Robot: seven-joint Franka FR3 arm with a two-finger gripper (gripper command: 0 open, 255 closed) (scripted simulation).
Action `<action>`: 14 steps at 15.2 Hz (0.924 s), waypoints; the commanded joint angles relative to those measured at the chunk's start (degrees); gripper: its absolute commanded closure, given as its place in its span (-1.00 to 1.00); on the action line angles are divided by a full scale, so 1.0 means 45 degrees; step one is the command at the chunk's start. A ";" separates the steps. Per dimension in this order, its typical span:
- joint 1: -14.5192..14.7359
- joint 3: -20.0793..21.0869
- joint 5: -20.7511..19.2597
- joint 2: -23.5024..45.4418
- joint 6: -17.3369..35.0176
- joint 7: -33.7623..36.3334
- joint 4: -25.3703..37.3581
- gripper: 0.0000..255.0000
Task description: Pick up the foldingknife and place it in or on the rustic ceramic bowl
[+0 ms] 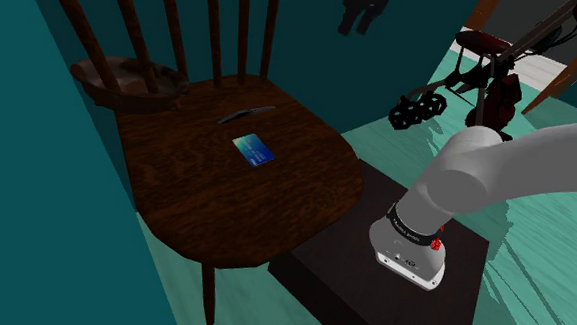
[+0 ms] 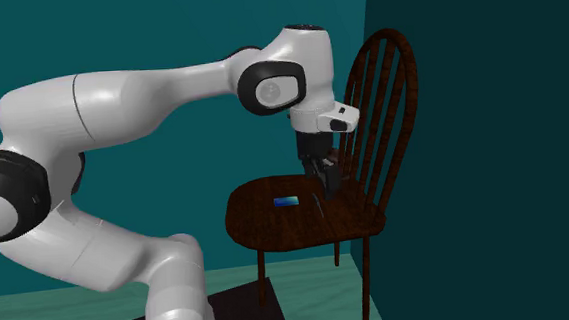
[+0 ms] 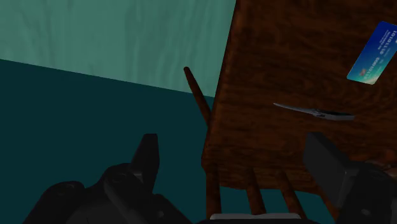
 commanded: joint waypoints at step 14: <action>0.3555 0.0005 -0.0065 0.4179 0.3476 -0.7913 0.0197 -1.00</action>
